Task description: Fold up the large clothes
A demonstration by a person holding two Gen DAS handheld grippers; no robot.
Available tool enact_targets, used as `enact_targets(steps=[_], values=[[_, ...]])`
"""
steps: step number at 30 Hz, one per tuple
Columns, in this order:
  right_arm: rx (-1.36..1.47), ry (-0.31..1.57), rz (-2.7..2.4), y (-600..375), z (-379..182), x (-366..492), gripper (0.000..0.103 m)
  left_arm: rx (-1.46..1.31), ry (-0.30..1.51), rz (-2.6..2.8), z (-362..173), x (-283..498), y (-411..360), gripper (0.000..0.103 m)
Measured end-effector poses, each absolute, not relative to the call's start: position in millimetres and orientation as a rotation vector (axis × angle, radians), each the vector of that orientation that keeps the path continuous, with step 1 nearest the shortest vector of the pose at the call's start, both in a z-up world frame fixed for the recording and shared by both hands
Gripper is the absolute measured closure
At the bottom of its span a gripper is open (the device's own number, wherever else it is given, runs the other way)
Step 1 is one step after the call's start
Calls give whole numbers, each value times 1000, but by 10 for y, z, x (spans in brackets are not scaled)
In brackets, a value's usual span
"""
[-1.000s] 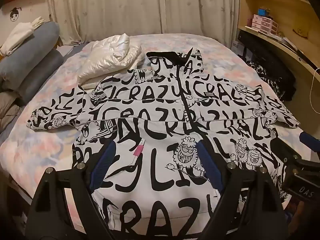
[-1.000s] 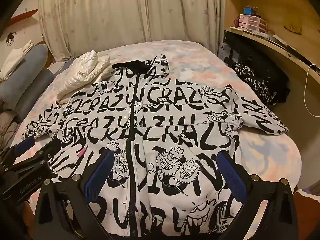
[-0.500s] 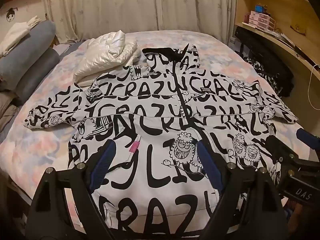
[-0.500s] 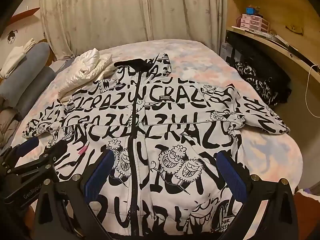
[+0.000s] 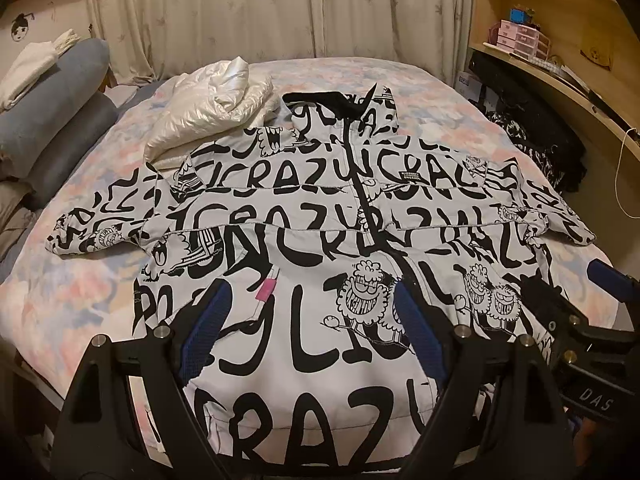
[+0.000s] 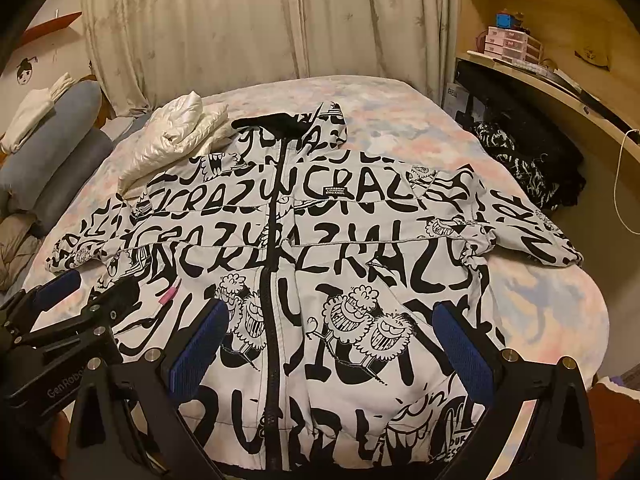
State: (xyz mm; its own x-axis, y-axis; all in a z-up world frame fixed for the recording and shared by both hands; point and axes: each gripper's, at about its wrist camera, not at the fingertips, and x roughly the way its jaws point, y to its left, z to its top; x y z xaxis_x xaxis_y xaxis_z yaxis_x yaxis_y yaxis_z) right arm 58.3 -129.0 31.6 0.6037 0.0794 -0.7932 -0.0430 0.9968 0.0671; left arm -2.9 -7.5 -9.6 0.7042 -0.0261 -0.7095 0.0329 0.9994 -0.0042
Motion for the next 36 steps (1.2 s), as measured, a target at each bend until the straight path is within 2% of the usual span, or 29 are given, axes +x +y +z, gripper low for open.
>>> enact_targets(steps=[36], values=[[46, 938, 92, -1223, 240, 581, 0, 8, 793, -41, -163, -67, -130, 21]])
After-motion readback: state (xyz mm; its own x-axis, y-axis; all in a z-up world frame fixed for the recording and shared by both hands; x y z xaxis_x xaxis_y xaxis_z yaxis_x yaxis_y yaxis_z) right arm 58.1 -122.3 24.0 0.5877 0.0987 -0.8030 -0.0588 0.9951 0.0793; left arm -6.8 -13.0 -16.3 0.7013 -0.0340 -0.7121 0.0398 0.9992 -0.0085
